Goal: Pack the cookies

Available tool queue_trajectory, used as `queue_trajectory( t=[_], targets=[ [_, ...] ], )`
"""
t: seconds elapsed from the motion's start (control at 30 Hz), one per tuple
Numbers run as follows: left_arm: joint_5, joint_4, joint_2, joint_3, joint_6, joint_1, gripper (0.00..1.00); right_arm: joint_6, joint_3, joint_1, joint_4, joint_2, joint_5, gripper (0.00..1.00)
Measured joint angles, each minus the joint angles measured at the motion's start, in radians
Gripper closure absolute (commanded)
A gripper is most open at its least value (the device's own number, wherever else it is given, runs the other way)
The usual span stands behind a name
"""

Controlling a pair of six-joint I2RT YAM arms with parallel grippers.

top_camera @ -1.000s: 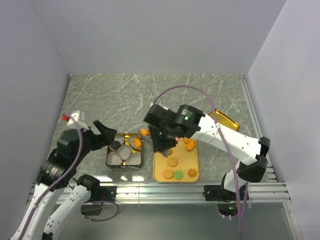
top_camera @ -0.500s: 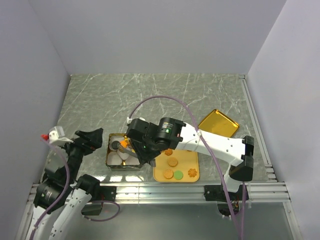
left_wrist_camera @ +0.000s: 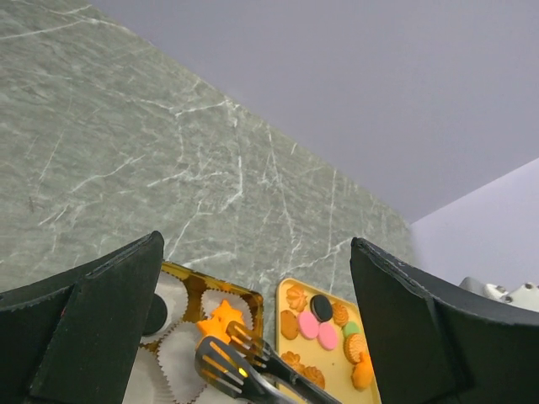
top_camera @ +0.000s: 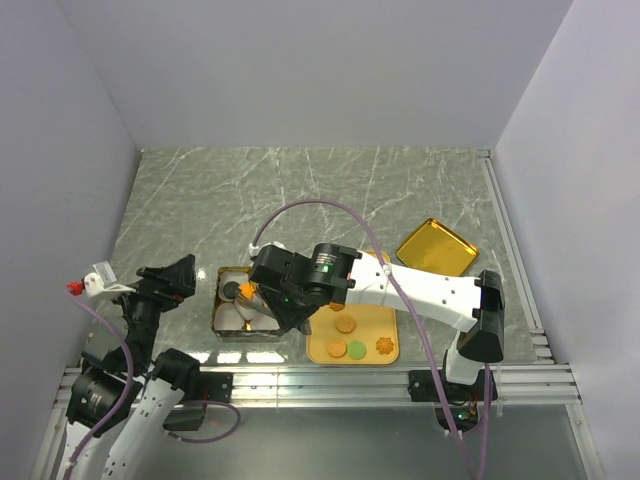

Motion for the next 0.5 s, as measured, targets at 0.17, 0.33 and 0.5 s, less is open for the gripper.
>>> queue_trajectory(
  t=[0.17,0.33,0.5],
  targets=[
    [0.017,0.006,0.049,0.0,0.017,-0.001,0.01,-0.001,0.0,0.0,0.022,0.0,0.006,0.71],
    [0.027,0.006,0.08,0.0,0.024,-0.001,0.0,-0.011,0.0,-0.004,0.031,0.015,0.009,0.7],
    [0.031,0.006,0.08,0.0,0.033,-0.002,0.01,-0.021,-0.001,-0.005,0.032,0.054,0.009,0.7]
  ],
)
